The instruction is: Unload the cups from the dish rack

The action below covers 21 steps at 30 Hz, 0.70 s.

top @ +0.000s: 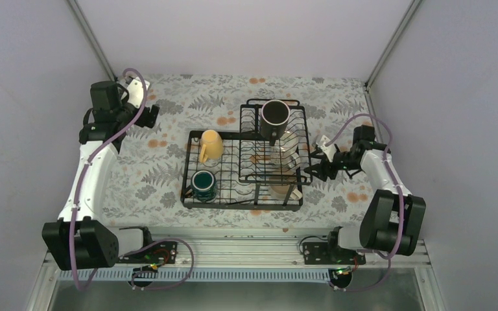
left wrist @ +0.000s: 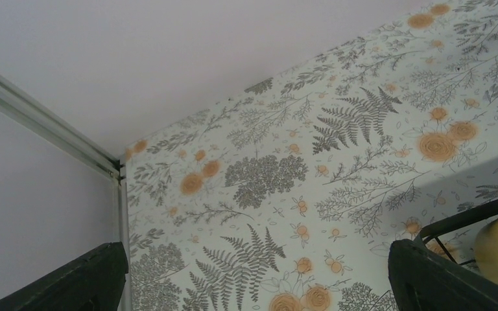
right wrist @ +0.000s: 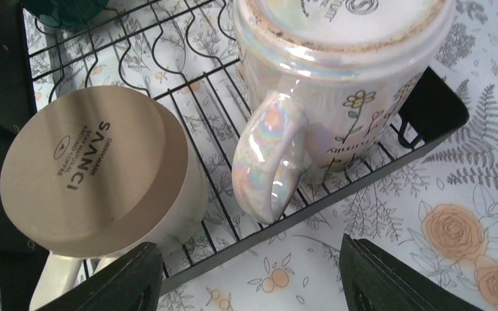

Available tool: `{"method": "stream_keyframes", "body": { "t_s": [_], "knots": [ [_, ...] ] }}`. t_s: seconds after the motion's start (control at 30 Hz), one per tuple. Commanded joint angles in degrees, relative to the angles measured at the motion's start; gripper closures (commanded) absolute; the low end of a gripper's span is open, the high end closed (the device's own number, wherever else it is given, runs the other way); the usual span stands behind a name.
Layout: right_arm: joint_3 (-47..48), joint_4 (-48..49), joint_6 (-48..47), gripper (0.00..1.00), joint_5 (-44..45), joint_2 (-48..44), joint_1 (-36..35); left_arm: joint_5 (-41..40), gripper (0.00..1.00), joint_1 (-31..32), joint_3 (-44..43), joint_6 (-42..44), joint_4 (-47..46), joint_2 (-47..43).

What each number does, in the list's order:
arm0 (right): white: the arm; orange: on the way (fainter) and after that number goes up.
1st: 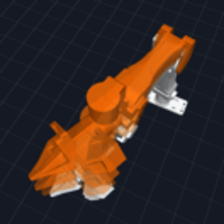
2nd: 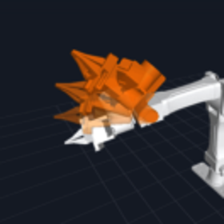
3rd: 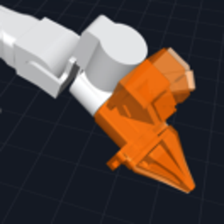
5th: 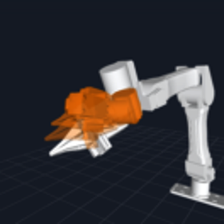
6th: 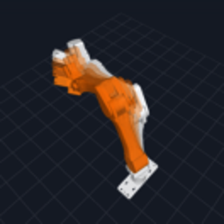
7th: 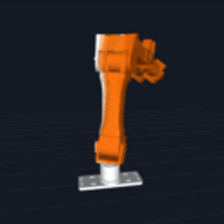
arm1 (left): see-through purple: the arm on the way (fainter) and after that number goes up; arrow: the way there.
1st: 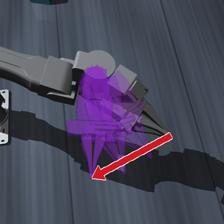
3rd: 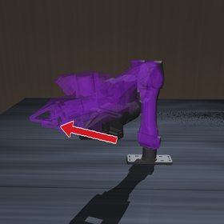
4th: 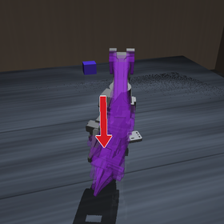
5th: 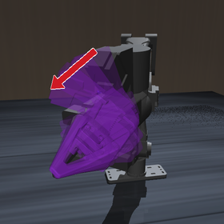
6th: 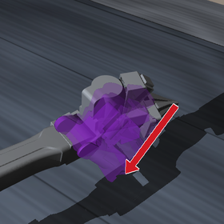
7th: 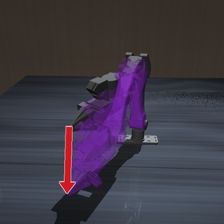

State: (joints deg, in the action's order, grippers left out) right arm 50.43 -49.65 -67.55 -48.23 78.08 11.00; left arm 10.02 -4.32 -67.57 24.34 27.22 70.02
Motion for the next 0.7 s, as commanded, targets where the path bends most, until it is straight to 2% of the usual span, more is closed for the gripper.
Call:
{"method": "stream_keyframes", "body": {
  "t_s": [0.0, 0.2, 0.4, 0.67],
  "knots": [
    [-1.6, 4.7, 2.2, 0.30, -5.6, -0.9, 0.2, -0.4, 0.00, 0.2, 0.4, -2.1, -2.2, 0.9],
    [-3.6, 9.7, 8.3, 0.30, -6.9, -1.8, -0.4, -1.0, 0.00, 0.3, -0.2, -2.7, -2.4, 1.9],
    [-9.4, 21.3, 18.3, 0.29, -6.0, -7.8, -0.8, -3.2, 0.00, 0.4, -0.7, -2.8, -2.3, 2.4],
    [-9.3, 23.4, 21.7, 0.30, -2.3, -6.6, -4.4, -3.9, 0.00, 0.4, -1.1, -3.1, -2.4, 3.6]
  ]
}}
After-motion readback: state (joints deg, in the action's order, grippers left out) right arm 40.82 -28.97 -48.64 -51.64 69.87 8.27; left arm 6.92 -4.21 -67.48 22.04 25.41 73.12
